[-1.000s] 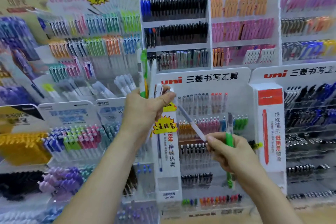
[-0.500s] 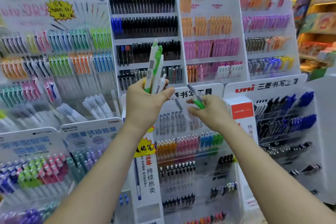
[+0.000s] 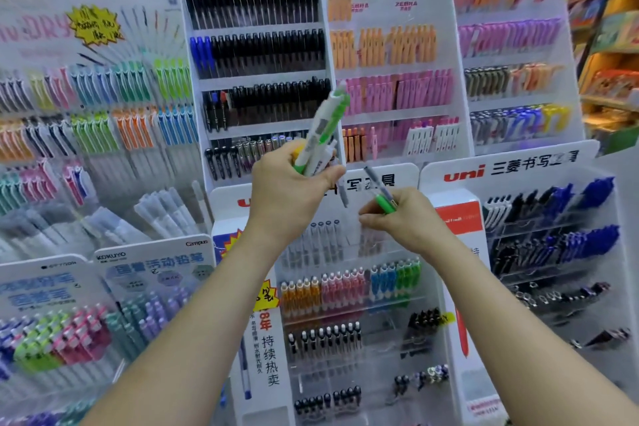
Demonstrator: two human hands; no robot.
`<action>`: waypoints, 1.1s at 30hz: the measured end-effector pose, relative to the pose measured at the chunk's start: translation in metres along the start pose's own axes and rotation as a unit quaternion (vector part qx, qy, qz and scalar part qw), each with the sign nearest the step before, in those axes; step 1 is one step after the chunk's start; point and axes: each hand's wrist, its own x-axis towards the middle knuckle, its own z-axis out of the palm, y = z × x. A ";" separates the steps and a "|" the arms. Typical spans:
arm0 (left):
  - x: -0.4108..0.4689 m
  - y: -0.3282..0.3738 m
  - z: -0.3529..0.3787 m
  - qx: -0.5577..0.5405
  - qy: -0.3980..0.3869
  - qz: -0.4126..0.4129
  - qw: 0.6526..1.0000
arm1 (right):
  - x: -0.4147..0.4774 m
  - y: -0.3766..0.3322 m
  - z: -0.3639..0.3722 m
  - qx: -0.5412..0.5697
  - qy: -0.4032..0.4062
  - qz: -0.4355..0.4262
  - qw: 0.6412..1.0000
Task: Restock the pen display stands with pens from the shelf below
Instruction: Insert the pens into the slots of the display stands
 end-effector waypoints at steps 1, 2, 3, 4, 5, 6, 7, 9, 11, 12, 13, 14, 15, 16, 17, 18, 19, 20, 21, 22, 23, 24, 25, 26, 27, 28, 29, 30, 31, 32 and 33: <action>0.000 -0.002 0.004 0.014 -0.012 0.008 1.000 | 0.001 0.001 0.000 0.004 0.004 0.002 1.000; 0.000 -0.005 0.007 0.028 -0.027 0.012 0.999 | 0.002 0.002 -0.001 0.005 0.006 0.004 1.000; 0.000 -0.009 0.010 0.041 -0.040 0.011 0.998 | 0.002 0.001 -0.001 0.007 0.008 0.005 1.000; 0.000 -0.012 0.013 0.051 -0.053 0.005 0.997 | 0.002 0.001 -0.001 0.008 0.009 0.008 1.000; 0.000 -0.015 0.015 0.055 -0.064 -0.007 0.996 | 0.003 0.001 -0.001 0.010 0.010 0.011 1.000; -0.001 -0.018 0.017 0.055 -0.074 -0.023 0.995 | 0.002 0.001 -0.002 0.009 0.010 0.013 1.000; -0.002 -0.020 0.018 0.058 -0.087 -0.040 0.994 | 0.001 0.001 -0.002 0.005 0.010 0.015 1.000; -0.005 -0.021 0.022 0.082 -0.117 -0.066 0.987 | -0.001 0.002 -0.003 -0.004 0.013 0.016 1.000; -0.007 -0.022 0.026 0.120 -0.152 -0.092 0.977 | -0.002 0.004 -0.003 0.006 0.018 0.019 1.000; -0.006 -0.022 0.028 0.137 -0.169 -0.103 0.971 | -0.003 0.005 -0.003 0.021 0.020 0.022 0.999; -0.006 -0.022 0.029 0.154 -0.185 -0.111 0.964 | -0.003 0.006 -0.003 0.042 0.023 0.025 0.999; -0.006 -0.022 0.030 0.170 -0.200 -0.118 0.958 | -0.004 0.006 -0.003 0.063 0.025 0.030 0.997; -0.005 -0.023 0.031 0.182 -0.214 -0.125 0.952 | -0.004 0.007 -0.003 0.087 0.028 0.034 0.995; -0.004 -0.023 0.031 0.192 -0.226 -0.132 0.946 | -0.006 0.007 -0.002 0.116 0.032 0.038 0.992; -0.003 -0.023 0.031 0.202 -0.237 -0.138 0.940 | -0.007 0.007 -0.002 0.149 0.037 0.042 0.987; -0.001 -0.023 0.031 0.215 -0.247 -0.141 0.934 | -0.008 0.007 -0.001 0.182 0.042 0.046 0.981; 0.002 -0.022 0.031 0.230 -0.259 -0.141 0.927 | -0.010 0.009 0.000 0.212 0.050 0.051 0.975; 0.005 -0.021 0.031 0.243 -0.273 -0.142 0.920 | -0.011 0.010 0.000 0.235 0.056 0.057 0.969; 0.008 -0.019 0.031 0.251 -0.286 -0.143 0.914 | -0.012 0.012 0.001 0.251 0.060 0.064 0.964; 0.011 -0.018 0.031 0.251 -0.298 -0.149 0.909 | -0.013 0.014 0.001 0.261 0.063 0.069 0.961; 0.014 -0.016 0.030 0.246 -0.311 -0.159 0.904 | -0.014 0.016 0.001 0.269 0.064 0.073 0.958; 0.017 -0.015 0.030 0.237 -0.320 -0.173 0.901 | -0.015 0.017 0.001 0.277 0.064 0.076 0.956; 0.020 -0.015 0.030 0.229 -0.328 -0.185 0.898 | -0.015 0.018 0.000 0.282 0.061 0.075 0.954; 0.023 -0.015 0.031 0.224 -0.333 -0.194 0.895 | -0.016 0.018 0.000 0.284 0.056 0.072 0.954; 0.025 -0.015 0.031 0.223 -0.336 -0.199 0.893 | -0.017 0.018 0.000 0.282 0.052 0.070 0.955; 0.026 -0.016 0.032 0.223 -0.336 -0.203 0.892 | -0.017 0.018 -0.001 0.276 0.049 0.068 0.957; 0.027 -0.016 0.032 0.224 -0.336 -0.206 0.891 | -0.017 0.019 -0.001 0.267 0.048 0.066 0.960; 0.027 -0.016 0.031 0.223 -0.336 -0.211 0.890 | -0.017 0.019 -0.001 0.257 0.049 0.063 0.963; 0.028 -0.017 0.031 0.218 -0.338 -0.215 0.890 | -0.017 0.020 -0.001 0.248 0.051 0.060 0.965; 0.028 -0.017 0.030 0.211 -0.341 -0.221 0.889 | -0.017 0.020 -0.001 0.244 0.052 0.057 0.967; 0.028 -0.018 0.029 0.204 -0.343 -0.228 0.888 | -0.016 0.021 -0.001 0.243 0.052 0.056 0.967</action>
